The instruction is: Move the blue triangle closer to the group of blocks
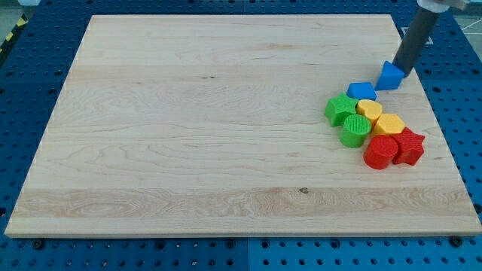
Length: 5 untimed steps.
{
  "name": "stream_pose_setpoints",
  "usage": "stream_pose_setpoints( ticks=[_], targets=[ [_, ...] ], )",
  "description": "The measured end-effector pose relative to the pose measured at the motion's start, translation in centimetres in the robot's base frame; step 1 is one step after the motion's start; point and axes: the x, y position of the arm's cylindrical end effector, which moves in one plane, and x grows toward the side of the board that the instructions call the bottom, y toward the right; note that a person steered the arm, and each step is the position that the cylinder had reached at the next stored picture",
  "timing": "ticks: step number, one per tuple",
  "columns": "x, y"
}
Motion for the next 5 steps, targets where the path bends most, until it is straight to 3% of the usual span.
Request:
stream_pose_setpoints(
  ticks=[2,4,5],
  targets=[
    [4.4,-0.3],
    [-3.1,2.3],
    [-2.4,-0.3]
  ],
)
